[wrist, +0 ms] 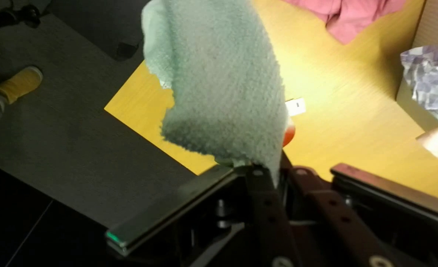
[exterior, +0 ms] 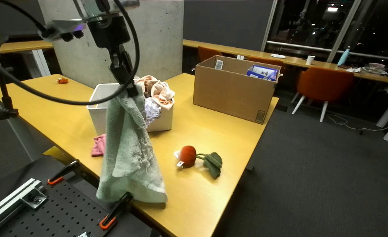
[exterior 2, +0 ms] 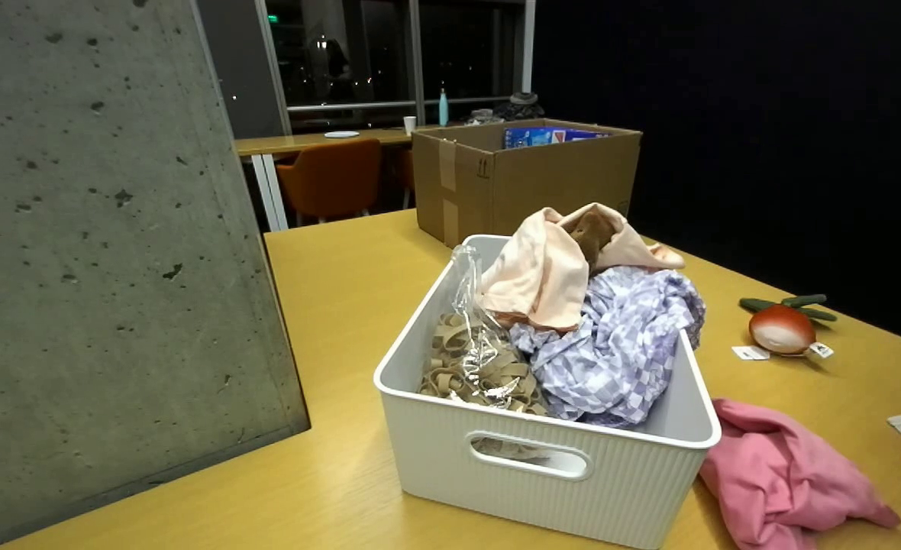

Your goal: Use the pink shirt to pick up the moose, put it and the shirt inside the white basket, use the grey towel to pick up the toy vegetable and put it inside the white basket

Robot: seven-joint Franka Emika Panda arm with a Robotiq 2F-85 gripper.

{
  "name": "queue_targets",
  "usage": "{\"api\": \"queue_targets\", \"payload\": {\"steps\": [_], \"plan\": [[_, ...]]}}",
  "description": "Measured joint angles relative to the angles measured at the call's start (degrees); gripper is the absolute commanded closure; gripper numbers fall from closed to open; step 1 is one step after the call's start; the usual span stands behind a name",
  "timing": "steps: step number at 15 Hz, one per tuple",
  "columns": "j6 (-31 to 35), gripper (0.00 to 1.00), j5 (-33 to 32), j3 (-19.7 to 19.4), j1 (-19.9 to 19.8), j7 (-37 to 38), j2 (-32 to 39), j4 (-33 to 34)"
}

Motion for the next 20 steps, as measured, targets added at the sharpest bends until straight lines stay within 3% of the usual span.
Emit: {"api": "queue_targets", "payload": {"steps": [8,15,20], "plan": [[7.4,0.98,7.2,-6.8,-7.0,-11.6,11.2,2.5],[5.9,0.98,9.4,-9.6,-9.6,-13.9,15.2,10.2],[0.7,0.98,11.1,-10.5,-9.9,-15.4,21.4,20.4]]}}
